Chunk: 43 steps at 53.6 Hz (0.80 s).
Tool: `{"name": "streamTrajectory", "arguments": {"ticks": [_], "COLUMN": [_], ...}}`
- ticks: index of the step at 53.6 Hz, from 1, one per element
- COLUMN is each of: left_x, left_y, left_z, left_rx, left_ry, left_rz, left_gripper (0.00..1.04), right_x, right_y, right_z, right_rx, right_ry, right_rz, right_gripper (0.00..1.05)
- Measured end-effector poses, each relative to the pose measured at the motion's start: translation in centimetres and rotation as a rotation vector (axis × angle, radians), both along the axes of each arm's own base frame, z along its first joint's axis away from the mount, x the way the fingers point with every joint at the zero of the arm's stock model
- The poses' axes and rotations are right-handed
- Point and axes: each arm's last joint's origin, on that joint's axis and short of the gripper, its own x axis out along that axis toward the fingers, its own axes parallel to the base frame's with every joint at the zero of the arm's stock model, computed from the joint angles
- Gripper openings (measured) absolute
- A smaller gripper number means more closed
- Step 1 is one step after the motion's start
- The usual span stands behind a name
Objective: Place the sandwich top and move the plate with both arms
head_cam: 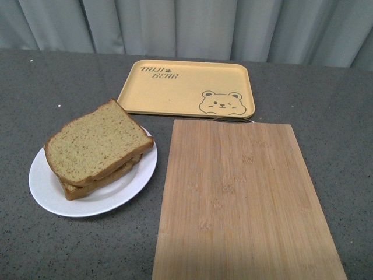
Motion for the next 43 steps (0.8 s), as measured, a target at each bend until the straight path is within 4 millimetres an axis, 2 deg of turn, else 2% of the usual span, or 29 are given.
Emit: {"name": "streamTrajectory", "arguments": {"ticks": [43], "left_x": [0.0], "left_y": [0.0], "left_z": [0.0], "left_rx": [0.0], "left_ry": [0.0], "left_rz": [0.0], "left_gripper": [0.98], "right_x": [-2.0], "right_y": [0.0], "right_z": [0.2], "right_rx": [0.0], "right_ry": [-0.011], "right_rz": [0.001], "right_gripper": [0.01]}}
